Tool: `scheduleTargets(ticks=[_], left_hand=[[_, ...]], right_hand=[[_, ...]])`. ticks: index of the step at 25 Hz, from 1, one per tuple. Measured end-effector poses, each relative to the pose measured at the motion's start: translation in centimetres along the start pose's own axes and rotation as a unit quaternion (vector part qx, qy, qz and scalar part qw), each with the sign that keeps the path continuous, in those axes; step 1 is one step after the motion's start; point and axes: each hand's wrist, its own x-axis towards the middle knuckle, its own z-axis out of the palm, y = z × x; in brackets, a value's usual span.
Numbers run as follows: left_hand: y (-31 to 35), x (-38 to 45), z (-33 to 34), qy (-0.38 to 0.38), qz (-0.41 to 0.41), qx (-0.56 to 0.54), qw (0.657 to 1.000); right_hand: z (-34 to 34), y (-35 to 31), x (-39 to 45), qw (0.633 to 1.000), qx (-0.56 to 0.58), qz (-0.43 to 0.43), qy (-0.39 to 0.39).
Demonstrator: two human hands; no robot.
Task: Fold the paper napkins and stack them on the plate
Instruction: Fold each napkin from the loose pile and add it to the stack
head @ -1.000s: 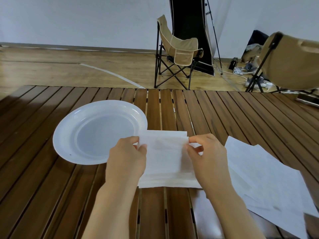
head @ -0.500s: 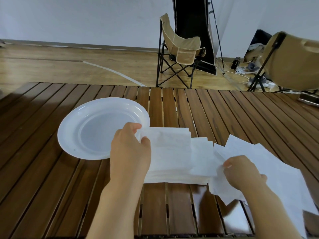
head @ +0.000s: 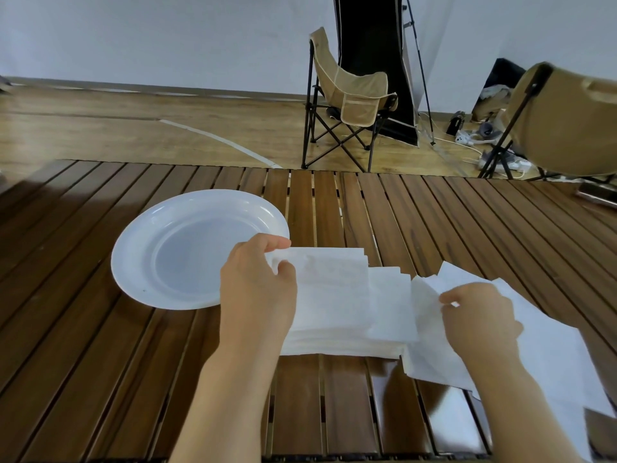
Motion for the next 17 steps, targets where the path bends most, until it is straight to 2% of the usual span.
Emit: scheduleTargets(ticks=[3,7,13,17], left_hand=[[0.4,-0.1,-0.2,-0.003,0.025,-0.001,1.000],[1.0,-0.4,-0.2,-0.039,0.110,-0.001,0.993],[1.4,-0.6,1.3,-0.087,0.221,-0.009,0.971],[1.6,-0.4,2.5,-0.066,0.257,0.003,0.964]], right_hand=[[-0.8,-0.3,-0.4,0.985,0.094,-0.095,0.106],[-2.1,-1.9,-1.2,0.942,0.209,-0.196,0.176],[-3.2,-3.8,-2.9,0.880,0.195,-0.380,0.207],[-3.3,-4.5,-3.7,0.860,0.177,-0.435,0.199]])
